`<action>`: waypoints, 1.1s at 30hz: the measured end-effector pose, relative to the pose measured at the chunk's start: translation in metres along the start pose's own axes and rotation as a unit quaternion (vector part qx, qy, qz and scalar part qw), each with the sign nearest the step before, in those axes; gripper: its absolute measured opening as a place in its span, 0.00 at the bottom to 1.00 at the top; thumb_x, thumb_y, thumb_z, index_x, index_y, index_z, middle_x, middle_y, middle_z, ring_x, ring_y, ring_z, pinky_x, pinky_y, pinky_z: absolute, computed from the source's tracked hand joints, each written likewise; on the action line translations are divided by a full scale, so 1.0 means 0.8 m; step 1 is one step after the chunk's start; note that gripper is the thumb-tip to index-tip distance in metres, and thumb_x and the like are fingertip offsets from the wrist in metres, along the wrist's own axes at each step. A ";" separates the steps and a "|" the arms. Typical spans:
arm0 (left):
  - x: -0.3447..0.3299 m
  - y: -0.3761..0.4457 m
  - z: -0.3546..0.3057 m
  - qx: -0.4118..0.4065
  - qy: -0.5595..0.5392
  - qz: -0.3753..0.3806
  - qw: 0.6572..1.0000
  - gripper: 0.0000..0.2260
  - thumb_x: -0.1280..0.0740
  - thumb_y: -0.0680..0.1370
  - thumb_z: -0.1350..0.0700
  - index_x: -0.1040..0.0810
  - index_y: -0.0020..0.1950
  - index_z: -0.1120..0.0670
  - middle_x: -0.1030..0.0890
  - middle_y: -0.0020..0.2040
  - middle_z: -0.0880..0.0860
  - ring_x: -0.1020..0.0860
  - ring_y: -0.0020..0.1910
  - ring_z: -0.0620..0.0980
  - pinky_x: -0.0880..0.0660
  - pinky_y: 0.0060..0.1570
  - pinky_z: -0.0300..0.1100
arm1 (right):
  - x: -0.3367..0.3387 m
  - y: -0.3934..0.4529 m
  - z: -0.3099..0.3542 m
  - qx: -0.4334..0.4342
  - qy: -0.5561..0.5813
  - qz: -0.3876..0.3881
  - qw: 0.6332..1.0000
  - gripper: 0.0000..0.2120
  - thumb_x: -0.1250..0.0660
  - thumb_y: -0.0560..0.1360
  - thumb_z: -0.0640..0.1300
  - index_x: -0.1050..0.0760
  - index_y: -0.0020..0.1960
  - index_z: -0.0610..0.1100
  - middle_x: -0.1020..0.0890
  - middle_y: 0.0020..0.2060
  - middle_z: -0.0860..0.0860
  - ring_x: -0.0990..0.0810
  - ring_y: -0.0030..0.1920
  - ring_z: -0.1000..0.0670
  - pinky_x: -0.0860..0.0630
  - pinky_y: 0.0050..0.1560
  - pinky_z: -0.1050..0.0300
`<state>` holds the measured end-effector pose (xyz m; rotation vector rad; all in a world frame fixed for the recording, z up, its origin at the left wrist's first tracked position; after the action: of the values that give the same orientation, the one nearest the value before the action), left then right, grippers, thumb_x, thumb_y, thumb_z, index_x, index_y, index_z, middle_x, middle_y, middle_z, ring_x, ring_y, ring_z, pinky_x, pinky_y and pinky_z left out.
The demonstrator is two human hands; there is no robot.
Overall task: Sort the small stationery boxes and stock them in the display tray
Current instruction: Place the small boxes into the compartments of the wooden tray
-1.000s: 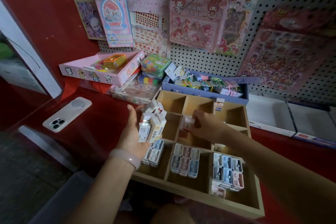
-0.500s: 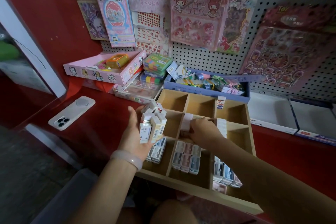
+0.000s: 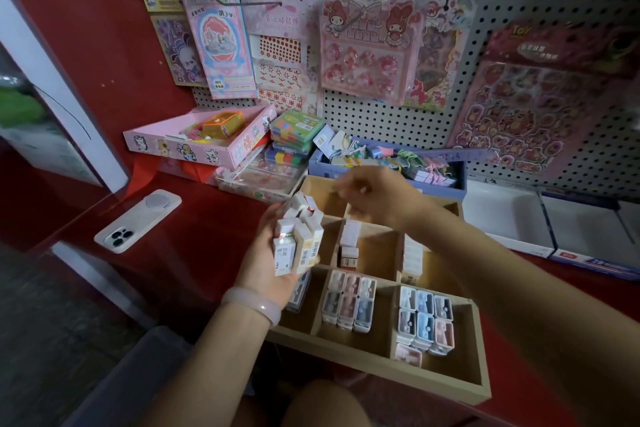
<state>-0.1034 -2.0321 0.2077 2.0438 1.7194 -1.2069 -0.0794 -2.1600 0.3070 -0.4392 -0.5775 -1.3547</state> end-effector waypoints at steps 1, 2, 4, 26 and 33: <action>-0.005 0.001 0.004 0.003 -0.008 0.011 1.000 0.23 0.28 0.68 0.49 0.27 0.62 0.49 0.20 0.40 0.46 0.20 0.35 0.41 0.26 0.39 0.31 | -0.001 0.000 0.013 0.008 0.079 0.017 0.997 0.08 0.38 0.78 0.38 0.24 0.55 0.40 0.21 0.42 0.46 0.22 0.36 0.53 0.23 0.39 0.66; -0.009 0.000 0.005 -0.010 0.002 0.014 1.000 0.22 0.30 0.70 0.49 0.27 0.63 0.49 0.20 0.43 0.47 0.20 0.38 0.42 0.25 0.40 0.34 | -0.005 0.000 0.024 0.012 0.112 0.043 0.993 0.09 0.38 0.79 0.40 0.24 0.57 0.41 0.22 0.45 0.44 0.21 0.38 0.51 0.22 0.40 0.65; -0.010 -0.005 -0.006 -0.082 0.083 -0.018 0.993 0.11 0.38 0.78 0.53 0.25 0.59 0.51 0.21 0.47 0.48 0.21 0.43 0.45 0.25 0.45 0.42 | -0.020 -0.001 0.031 0.013 0.062 0.101 0.993 0.13 0.37 0.78 0.43 0.25 0.61 0.42 0.20 0.50 0.43 0.20 0.44 0.48 0.21 0.45 0.62; -0.003 0.016 -0.032 -0.137 0.085 -0.017 0.987 0.08 0.42 0.81 0.57 0.25 0.50 0.47 0.17 0.37 0.47 0.18 0.37 0.43 0.22 0.35 0.36 | -0.045 0.038 0.067 0.176 -0.201 0.013 0.964 0.09 0.37 0.78 0.41 0.22 0.55 0.41 0.18 0.48 0.46 0.22 0.48 0.48 0.26 0.51 0.54; 0.043 0.013 -0.065 -0.167 0.078 -0.051 0.981 0.07 0.42 0.80 0.54 0.25 0.48 0.46 0.19 0.40 0.47 0.21 0.40 0.45 0.25 0.40 0.42 | -0.073 0.068 0.050 -0.014 0.234 0.005 0.972 0.05 0.43 0.79 0.33 0.29 0.49 0.39 0.25 0.37 0.43 0.27 0.32 0.51 0.27 0.34 0.62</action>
<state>-0.0717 -1.9781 0.2142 1.9077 1.9652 -0.7327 -0.0380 -2.0812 0.3046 -0.1342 -0.1657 -1.3977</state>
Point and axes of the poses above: each hand's wrist, its own y-axis towards the middle knuckle, its own x-axis out of the back of the hand, z = x × y, the point moved 10 cm from there along y, towards the middle knuckle
